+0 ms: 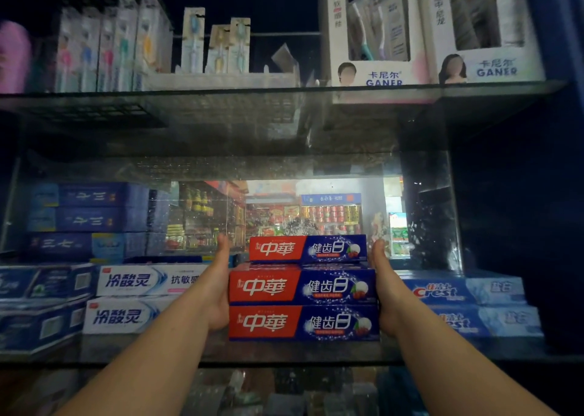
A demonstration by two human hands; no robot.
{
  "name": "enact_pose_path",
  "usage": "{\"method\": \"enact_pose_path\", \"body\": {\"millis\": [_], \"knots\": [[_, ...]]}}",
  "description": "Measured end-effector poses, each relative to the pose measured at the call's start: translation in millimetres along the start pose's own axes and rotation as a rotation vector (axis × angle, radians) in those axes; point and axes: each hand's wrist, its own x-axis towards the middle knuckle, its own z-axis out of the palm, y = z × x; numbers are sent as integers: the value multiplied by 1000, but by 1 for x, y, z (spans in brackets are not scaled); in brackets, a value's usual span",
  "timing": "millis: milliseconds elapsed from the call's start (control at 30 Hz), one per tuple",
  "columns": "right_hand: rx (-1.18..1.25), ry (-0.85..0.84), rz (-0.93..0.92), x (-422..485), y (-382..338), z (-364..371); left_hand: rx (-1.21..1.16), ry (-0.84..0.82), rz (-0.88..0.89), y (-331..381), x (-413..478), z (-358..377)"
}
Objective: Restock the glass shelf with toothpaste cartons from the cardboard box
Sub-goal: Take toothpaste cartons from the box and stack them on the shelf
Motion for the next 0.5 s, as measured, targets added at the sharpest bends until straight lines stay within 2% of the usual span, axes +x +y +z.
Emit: {"method": "enact_pose_path", "body": {"millis": [500], "knots": [[-2, -22, -14, 0, 0, 0, 100, 56, 49, -2, 5, 1]]}}
